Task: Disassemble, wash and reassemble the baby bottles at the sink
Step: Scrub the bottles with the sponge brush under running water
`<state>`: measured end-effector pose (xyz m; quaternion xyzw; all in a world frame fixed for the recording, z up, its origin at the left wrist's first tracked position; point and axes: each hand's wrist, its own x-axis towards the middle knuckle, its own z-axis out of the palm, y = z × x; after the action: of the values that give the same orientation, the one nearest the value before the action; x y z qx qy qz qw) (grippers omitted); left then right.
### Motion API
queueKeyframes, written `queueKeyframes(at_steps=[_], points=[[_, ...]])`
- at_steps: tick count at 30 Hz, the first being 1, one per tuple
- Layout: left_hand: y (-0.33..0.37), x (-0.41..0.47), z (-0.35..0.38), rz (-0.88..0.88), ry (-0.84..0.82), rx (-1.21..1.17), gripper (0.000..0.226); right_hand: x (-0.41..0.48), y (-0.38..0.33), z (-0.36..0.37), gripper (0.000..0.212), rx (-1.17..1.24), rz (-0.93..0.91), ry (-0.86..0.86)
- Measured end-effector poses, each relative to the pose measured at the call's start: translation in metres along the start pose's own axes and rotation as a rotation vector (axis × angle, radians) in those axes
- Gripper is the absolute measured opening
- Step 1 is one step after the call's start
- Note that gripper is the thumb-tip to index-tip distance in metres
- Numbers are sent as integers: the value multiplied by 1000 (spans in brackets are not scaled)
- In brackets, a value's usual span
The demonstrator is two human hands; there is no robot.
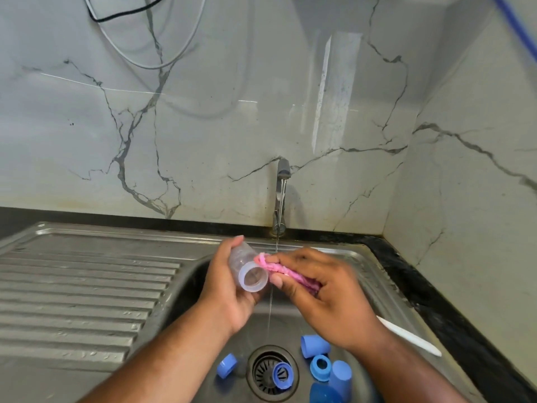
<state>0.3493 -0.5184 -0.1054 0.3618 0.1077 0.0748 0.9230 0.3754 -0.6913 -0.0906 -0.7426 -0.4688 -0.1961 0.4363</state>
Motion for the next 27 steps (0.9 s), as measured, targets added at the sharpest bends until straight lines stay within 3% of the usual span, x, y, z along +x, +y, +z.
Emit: queueKeyframes(at_steps=[6, 10, 17, 21, 25, 27], points=[[-8, 0, 5, 195, 202, 58, 47, -2, -3, 4, 29, 42, 200, -44], [-6, 1, 10, 389, 116, 147, 61, 1, -3, -1, 15, 121, 336, -39], [-1, -3, 11, 707, -40, 276, 67, 8, -3, -15, 15, 374, 501, -38], [-4, -5, 13, 734, -84, 308, 58, 7, -6, -15, 12, 449, 529, -46], [2, -3, 12, 738, -88, 289, 65, 9, -12, -16, 17, 422, 478, 56], [4, 0, 11, 746, -70, 318, 57, 9, -15, -18, 18, 406, 448, 93]])
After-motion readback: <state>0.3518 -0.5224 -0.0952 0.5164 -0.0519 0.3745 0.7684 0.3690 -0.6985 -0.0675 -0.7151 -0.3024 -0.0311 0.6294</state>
